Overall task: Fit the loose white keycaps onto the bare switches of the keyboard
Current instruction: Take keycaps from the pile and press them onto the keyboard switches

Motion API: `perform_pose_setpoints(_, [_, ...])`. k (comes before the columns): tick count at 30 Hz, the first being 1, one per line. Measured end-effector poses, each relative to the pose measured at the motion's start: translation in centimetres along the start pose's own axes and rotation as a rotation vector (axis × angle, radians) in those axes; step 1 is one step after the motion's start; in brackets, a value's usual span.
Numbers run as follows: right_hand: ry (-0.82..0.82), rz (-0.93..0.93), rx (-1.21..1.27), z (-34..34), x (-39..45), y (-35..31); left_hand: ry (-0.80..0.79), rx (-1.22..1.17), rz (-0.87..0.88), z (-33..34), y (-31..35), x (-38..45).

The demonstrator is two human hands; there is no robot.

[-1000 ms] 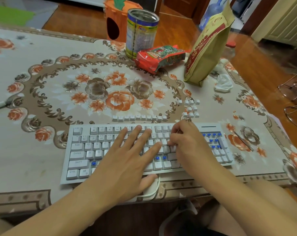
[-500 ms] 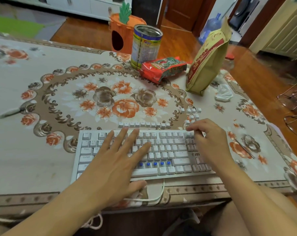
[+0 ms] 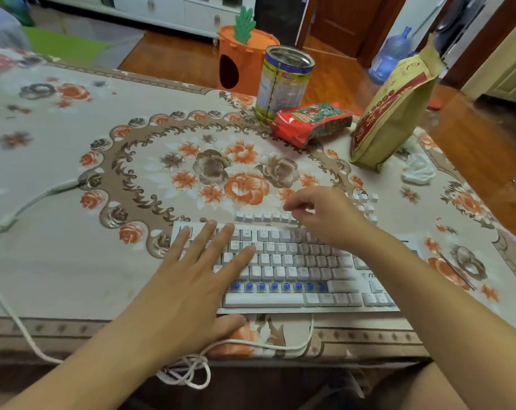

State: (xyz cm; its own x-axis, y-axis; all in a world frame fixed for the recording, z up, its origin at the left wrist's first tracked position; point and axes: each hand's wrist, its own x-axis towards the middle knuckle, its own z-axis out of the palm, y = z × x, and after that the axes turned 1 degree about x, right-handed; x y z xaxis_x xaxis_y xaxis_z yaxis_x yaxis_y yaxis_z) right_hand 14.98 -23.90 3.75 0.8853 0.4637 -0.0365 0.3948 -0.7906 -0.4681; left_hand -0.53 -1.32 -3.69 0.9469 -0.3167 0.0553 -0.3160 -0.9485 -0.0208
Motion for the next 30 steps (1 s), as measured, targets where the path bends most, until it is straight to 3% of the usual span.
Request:
perform_pose_setpoints(6, [-0.193, -0.133, -0.119, 2.8, 4.5, -3.5, -0.004, -0.003, -0.016, 0.2, -2.5, -2.7])
perform_pose_setpoints(16, [-0.219, -0.205, -0.331, 5.6, 7.2, -5.6, 0.044, -0.085, -0.081, 1.4, -4.4, -5.9])
perform_pose_setpoints(19, [-0.145, -0.202, -0.329, 5.4, 6.7, -6.3, 0.045, -0.102, -0.080, 1.4, -4.5, -6.1])
perform_pose_setpoints(24, [0.169, -0.158, -0.034, 4.0, 2.1, -7.3, 0.082, -0.089, -0.006, 1.1, -4.2, -5.8])
perform_pose_setpoints(30, [0.159, -0.102, 0.177, 4.0, -5.2, -7.7, 0.074, -0.085, 0.008, 1.2, -4.3, -4.7])
